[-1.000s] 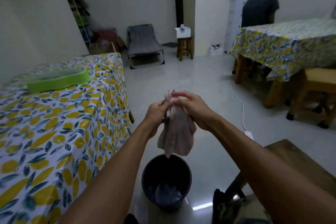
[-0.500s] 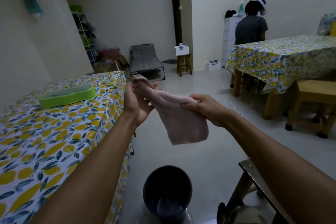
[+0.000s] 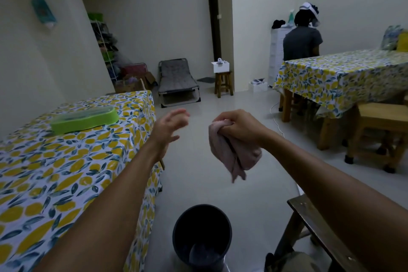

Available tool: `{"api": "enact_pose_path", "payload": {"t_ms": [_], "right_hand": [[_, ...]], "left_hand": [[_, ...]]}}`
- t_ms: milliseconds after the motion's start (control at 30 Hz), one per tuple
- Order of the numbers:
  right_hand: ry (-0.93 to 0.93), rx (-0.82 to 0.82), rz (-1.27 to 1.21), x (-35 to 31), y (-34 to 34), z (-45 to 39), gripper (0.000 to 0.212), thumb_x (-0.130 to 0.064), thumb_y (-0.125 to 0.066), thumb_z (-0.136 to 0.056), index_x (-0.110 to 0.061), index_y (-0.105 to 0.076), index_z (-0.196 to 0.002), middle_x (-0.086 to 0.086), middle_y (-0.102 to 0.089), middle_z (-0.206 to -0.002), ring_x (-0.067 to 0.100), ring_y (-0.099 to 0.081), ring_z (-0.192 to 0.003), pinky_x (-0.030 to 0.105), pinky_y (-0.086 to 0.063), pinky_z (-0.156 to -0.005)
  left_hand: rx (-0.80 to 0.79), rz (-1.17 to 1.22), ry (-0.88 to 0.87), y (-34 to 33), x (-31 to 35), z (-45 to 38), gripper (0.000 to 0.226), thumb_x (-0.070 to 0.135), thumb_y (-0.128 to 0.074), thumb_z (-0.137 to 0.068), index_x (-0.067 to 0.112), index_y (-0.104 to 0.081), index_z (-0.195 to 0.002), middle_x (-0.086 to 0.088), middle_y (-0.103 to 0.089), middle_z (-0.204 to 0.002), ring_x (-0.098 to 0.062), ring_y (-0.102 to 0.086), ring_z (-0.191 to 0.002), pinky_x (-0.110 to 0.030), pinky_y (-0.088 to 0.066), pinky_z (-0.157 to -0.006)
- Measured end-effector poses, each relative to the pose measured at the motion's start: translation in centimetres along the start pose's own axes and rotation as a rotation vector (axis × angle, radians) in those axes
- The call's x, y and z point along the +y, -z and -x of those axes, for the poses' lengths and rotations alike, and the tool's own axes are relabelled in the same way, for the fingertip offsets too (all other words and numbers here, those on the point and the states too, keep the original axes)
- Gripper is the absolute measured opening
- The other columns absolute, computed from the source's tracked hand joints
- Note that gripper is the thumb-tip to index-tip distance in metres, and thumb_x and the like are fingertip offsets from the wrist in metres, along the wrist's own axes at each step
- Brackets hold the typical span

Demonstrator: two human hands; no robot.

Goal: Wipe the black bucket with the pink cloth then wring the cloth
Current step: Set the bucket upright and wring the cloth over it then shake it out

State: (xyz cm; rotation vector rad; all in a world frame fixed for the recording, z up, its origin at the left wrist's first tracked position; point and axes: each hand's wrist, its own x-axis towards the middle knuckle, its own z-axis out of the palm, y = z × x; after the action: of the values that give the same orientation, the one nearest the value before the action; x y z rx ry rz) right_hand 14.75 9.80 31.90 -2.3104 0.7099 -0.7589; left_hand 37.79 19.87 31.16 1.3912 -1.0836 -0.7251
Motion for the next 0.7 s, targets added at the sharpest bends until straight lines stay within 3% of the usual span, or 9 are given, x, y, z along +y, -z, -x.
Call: {"api": "enact_pose_path", "payload": {"t_ms": [67, 167, 233, 300, 367, 433, 533, 633, 700], "right_hand": [[0.011, 0.011, 0.046, -0.2, -0.2, 0.0, 0.011, -0.027, -0.065, -0.099, -0.028, -0.074, -0.105, -0.012, -0.071, -0.094, 0.005, -0.066, -0.088, 0.018, -0.049, -0.070], [-0.004, 0.080, 0.145, -0.5, 0.2, -0.4, 0.010, -0.032, -0.072, -0.094, -0.023, -0.074, -0.094, -0.004, -0.071, -0.086, 0.015, -0.067, -0.080, 0.025, -0.053, -0.066], [-0.013, 0.106, 0.261, -0.3, 0.7, -0.4, 0.012, -0.033, -0.074, -0.091, -0.021, -0.074, -0.091, -0.004, -0.069, -0.083, 0.014, -0.065, -0.076, 0.025, -0.049, -0.061], [-0.042, 0.104, 0.372, 0.2, 1.4, 0.0, 0.017, -0.038, -0.074, -0.092, -0.023, -0.070, -0.089, -0.003, -0.067, -0.082, 0.014, -0.064, -0.074, 0.025, -0.049, -0.060], [-0.085, 0.069, 0.476, 1.0, 2.1, 0.5, 0.027, -0.046, -0.074, -0.091, -0.020, -0.070, -0.086, 0.000, -0.068, -0.081, 0.018, -0.065, -0.074, 0.030, -0.054, -0.063], [-0.145, -0.003, 0.543, 2.0, 2.9, 1.2, 0.032, -0.050, -0.074, -0.089, -0.017, -0.073, -0.086, 0.002, -0.069, -0.080, 0.020, -0.064, -0.074, 0.030, -0.048, -0.058], [-0.219, -0.127, 0.548, 3.6, 4.5, 2.8, 0.027, -0.045, -0.077, -0.089, -0.019, -0.075, -0.087, -0.002, -0.068, -0.079, 0.020, -0.065, -0.076, 0.029, -0.044, -0.057], [-0.307, -0.209, 0.557, 5.4, 6.3, 5.1, 0.016, -0.034, -0.078, -0.090, -0.021, -0.078, -0.100, -0.001, -0.073, -0.094, 0.020, -0.068, -0.090, 0.038, -0.059, -0.079], [-0.386, -0.230, 0.570, 6.8, 7.5, 7.1, 0.017, -0.027, -0.074, -0.092, -0.020, -0.078, -0.107, 0.002, -0.075, -0.104, 0.020, -0.069, -0.096, 0.040, -0.060, -0.088]], "left_hand": [[-0.252, -0.221, 0.015, -1.4, -0.1, 0.4, 0.050, 0.036, -0.078, -0.086, 0.034, -0.063, -0.134, 0.012, -0.068, -0.133, -0.013, -0.061, -0.123, -0.056, -0.044, -0.109], [-0.485, -0.168, 0.058, -3.9, -0.7, 0.6, 0.065, 0.034, -0.087, -0.080, 0.032, -0.060, -0.139, 0.001, -0.068, -0.135, -0.021, -0.064, -0.124, -0.048, -0.052, -0.104], [-0.452, -0.191, -0.027, -4.8, -1.3, 0.2, 0.046, 0.024, -0.082, -0.085, 0.024, -0.069, -0.129, -0.004, -0.074, -0.123, -0.023, -0.068, -0.117, -0.043, -0.056, -0.100], [-0.395, -0.435, -0.144, -4.9, -1.5, -0.5, 0.025, 0.023, -0.079, -0.086, 0.018, -0.076, -0.110, -0.009, -0.077, -0.104, -0.027, -0.072, -0.101, -0.045, -0.060, -0.087], [-0.353, -0.697, -0.229, -4.5, -1.5, -1.2, 0.014, 0.030, -0.082, -0.081, 0.020, -0.075, -0.089, -0.005, -0.074, -0.083, -0.024, -0.070, -0.083, -0.044, -0.055, -0.070], [-0.321, -0.829, -0.287, -4.5, -1.1, -1.5, 0.013, 0.029, -0.085, -0.078, 0.026, -0.072, -0.078, 0.007, -0.070, -0.074, -0.012, -0.065, -0.073, -0.031, -0.045, -0.061], [-0.328, -0.901, -0.323, -5.4, -0.4, -2.0, 0.017, 0.019, -0.082, -0.082, 0.034, -0.073, -0.086, 0.012, -0.070, -0.083, 0.000, -0.062, -0.076, -0.021, -0.044, -0.060], [-0.366, -0.978, -0.327, -7.2, -0.8, -2.8, 0.018, 0.015, -0.077, -0.087, 0.031, -0.076, -0.095, 0.015, -0.068, -0.087, 0.001, -0.063, -0.079, -0.020, -0.046, -0.062], [-0.404, -0.998, -0.335, -8.8, -1.5, -3.4, 0.019, 0.013, -0.073, -0.090, 0.030, -0.077, -0.098, 0.016, -0.067, -0.088, 0.001, -0.061, -0.080, -0.018, -0.043, -0.062]]}}
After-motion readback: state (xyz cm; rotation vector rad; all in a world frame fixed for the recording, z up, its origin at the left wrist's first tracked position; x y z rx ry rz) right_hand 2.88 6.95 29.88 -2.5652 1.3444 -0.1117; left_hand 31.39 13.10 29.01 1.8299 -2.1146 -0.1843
